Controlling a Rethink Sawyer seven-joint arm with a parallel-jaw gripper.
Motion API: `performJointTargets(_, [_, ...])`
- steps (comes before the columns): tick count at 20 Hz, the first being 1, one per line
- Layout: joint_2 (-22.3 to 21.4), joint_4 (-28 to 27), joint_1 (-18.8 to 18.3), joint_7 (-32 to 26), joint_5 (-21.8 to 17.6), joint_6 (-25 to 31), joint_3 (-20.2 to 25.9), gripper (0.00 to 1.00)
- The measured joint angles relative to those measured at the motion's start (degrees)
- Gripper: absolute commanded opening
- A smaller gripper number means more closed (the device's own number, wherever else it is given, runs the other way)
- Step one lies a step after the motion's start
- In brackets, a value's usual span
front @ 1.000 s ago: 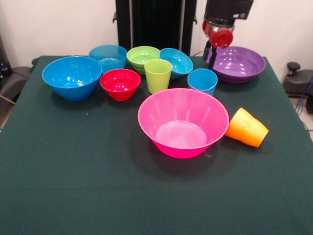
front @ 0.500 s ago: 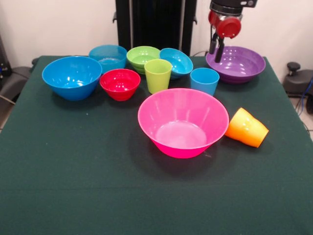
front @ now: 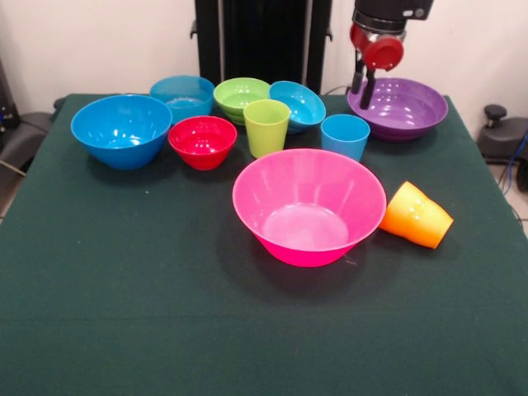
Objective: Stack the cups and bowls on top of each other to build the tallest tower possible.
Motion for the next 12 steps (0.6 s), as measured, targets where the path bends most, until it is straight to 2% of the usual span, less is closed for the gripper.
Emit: performJointTargets(12, [3.8, -1.0, 0.0, 0.0, -0.7, 0.0, -0.6, 1.0])
